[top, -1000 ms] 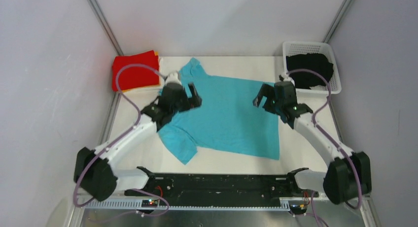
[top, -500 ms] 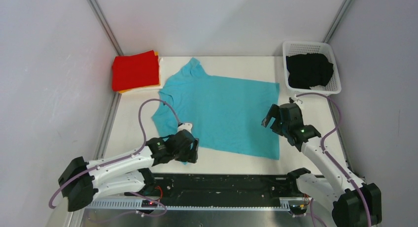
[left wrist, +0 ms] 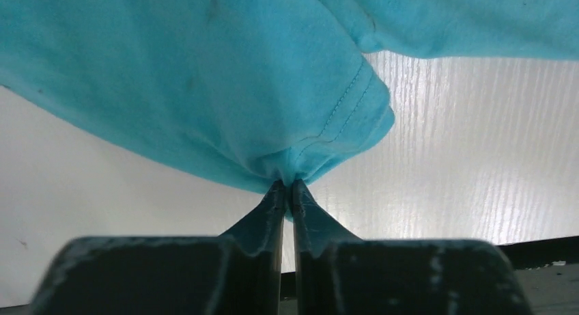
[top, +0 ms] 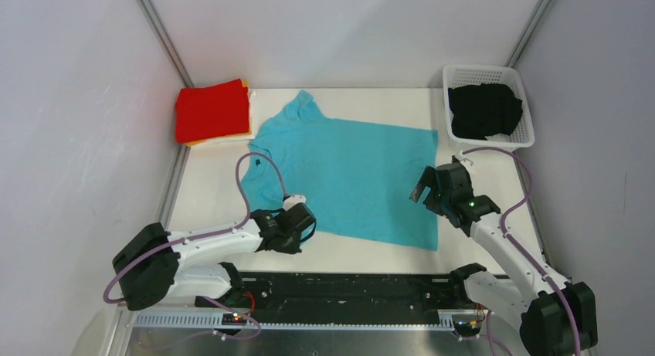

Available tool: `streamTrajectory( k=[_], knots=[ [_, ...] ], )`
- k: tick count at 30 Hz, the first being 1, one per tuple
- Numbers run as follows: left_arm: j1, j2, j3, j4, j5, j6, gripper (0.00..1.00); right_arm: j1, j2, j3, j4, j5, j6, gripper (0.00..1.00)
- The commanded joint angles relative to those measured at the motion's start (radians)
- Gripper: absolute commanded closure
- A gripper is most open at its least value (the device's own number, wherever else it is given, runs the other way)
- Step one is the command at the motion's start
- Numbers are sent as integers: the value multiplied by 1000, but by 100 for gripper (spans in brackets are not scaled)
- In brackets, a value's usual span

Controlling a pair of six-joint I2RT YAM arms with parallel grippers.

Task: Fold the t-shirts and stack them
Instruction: Grab the side of the flattened tshirt closest away from the robot with both arms

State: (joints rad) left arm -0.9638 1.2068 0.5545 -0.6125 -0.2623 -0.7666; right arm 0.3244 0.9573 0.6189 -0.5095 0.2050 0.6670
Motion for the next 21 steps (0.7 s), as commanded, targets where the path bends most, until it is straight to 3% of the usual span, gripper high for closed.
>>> streamTrajectory(
  k=[1,8,15,21],
  knots=[
    [-6,62,-27,-50,-19,-54,98,9,-25,-9,-46,31,43,1],
    [-115,-18,-27,-275,21,-211,100,13,-108,-83,-149,66,97,1],
    [-267,-63,-20,-311,82,-343,100,17,-235,-127,-330,109,260,1],
    [-288,-40,4,-314,58,-360,100,55,-354,-201,-341,118,386,4]
  ],
)
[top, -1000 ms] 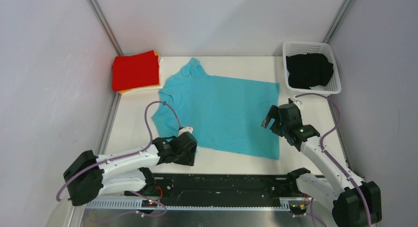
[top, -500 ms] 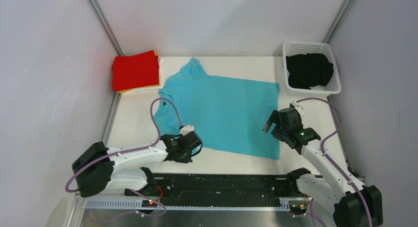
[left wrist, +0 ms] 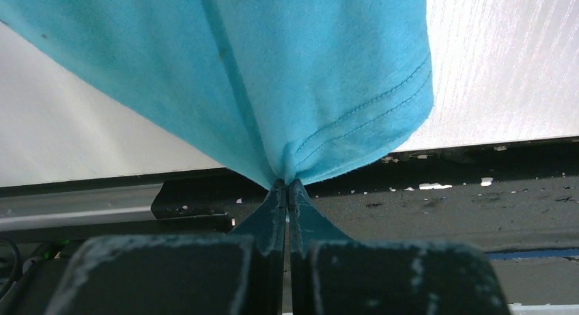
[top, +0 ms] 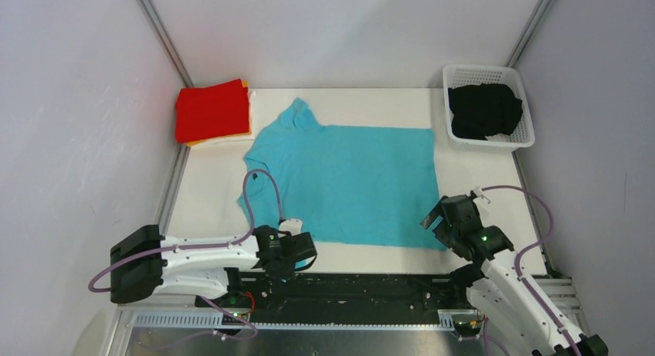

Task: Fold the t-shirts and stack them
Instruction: Grab the side of the flattened tshirt closest away from the robot with both arms

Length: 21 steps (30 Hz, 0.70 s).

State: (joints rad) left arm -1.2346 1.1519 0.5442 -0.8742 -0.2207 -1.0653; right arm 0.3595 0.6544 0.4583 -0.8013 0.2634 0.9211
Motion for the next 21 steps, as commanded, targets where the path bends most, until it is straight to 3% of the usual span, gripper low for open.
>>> streamTrajectory(
  k=[1,9,15,19,21],
  knots=[
    [-17,16,16,-51,16,-64,100,21,-57,-59,-49,63,144,4],
    [-19,-65,44,-73,-29,-52,100,32,-119,-152,-7,82,230,17],
    [-17,-130,57,-119,-100,-88,100,30,-60,-167,59,72,221,24],
    [-16,-146,67,-176,-138,-119,100,29,-17,-165,97,41,200,39],
    [-16,-149,79,-179,-150,-112,100,30,-16,-165,96,46,194,56]
  ],
)
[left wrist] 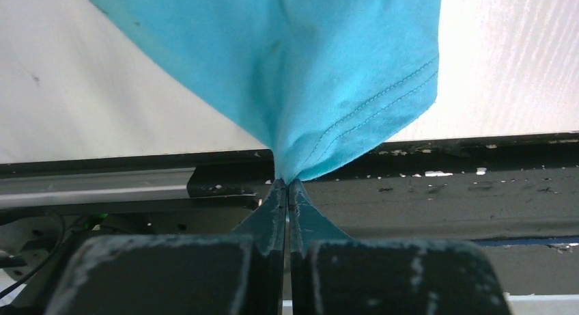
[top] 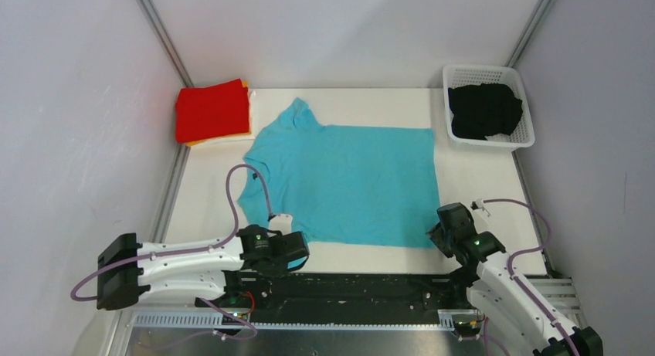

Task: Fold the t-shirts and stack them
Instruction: Grab the side of the flattened tshirt closest away from the robot with both arms, then fold the flattened tshirt in 1/3 of the way

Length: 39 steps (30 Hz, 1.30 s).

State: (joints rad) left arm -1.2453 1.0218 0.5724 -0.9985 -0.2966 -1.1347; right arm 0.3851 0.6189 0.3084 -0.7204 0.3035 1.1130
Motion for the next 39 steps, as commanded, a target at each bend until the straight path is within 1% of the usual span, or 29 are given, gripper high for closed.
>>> streamTrajectory(
  k=[1,2,3,4,5,10,17,24,28,30,36,39],
  knots=[
    [-4,-19,56,-54,-85,-36,100,4,16,-14,10,8,2,64],
    [-4,-18,68,-53,-89,-31,100,5,6,-15,8,13,1,81],
    [-3,-18,74,-52,-97,-23,100,5,0,-16,8,15,0,88],
    [-3,-15,85,-52,-101,-19,100,5,-10,-16,9,19,-8,98],
    [-3,-14,91,-51,-108,-13,100,5,-14,-17,11,24,-12,100],
    [-2,-27,141,-49,-143,17,100,2,-20,-7,44,29,-64,100],
    [32,-82,217,-18,-264,89,100,1,-3,52,67,28,-154,100],
    [118,-97,248,42,-343,173,100,-17,8,108,88,29,-221,100],
    [162,-88,273,106,-372,239,100,-38,36,143,105,17,-261,100],
    [182,-75,286,122,-388,259,100,-52,64,162,110,8,-283,100],
    [294,-17,315,182,-388,320,100,-100,158,209,175,-63,-345,100],
    [348,11,345,206,-394,356,100,-117,208,249,189,-72,-370,100]
  ],
)
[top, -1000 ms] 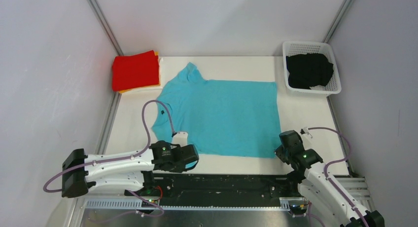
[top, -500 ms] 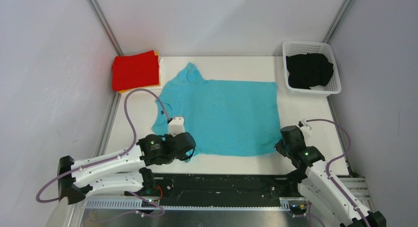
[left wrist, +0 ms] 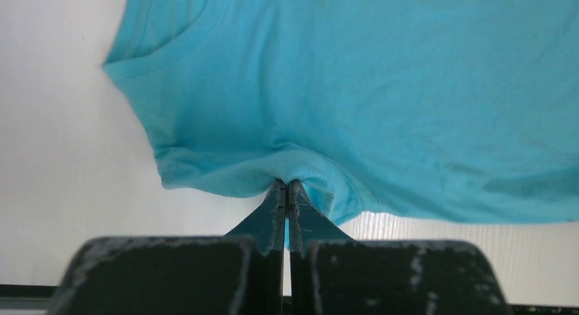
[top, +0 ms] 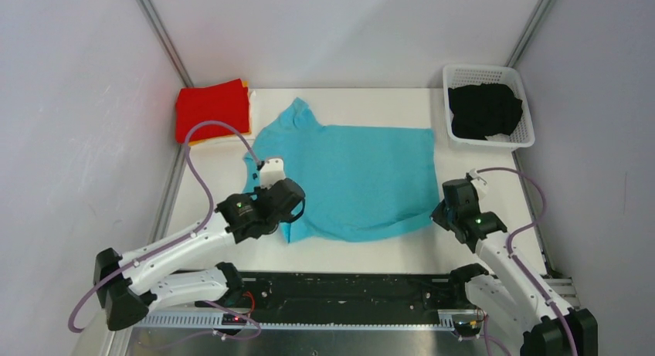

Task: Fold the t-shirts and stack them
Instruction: Fold the flattened tshirt in 1/3 of the way

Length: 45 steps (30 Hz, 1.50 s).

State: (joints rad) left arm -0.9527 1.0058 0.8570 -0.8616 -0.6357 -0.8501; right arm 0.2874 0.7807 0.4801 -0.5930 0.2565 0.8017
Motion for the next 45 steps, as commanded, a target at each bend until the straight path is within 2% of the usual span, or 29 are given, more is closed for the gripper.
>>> streamTrajectory(
  k=[1,9,18,27,36,41,45],
  knots=[
    [67,44,66,78,-52,79,100,-22,65,85,63,-25,-69,100],
    [218,205,157,127,13,171,100,-112,176,154,130,-84,-114,100],
    [326,391,285,147,17,247,100,-160,329,240,203,-125,-143,100],
    [447,434,319,154,-19,273,100,-189,457,297,236,-162,-133,100],
    [510,517,385,204,8,342,100,-209,531,330,255,-162,-125,100],
    [515,599,433,265,33,451,100,-219,581,361,270,-162,-130,100],
    [520,661,464,375,107,596,100,-223,630,389,275,-162,-137,100]
  ],
)
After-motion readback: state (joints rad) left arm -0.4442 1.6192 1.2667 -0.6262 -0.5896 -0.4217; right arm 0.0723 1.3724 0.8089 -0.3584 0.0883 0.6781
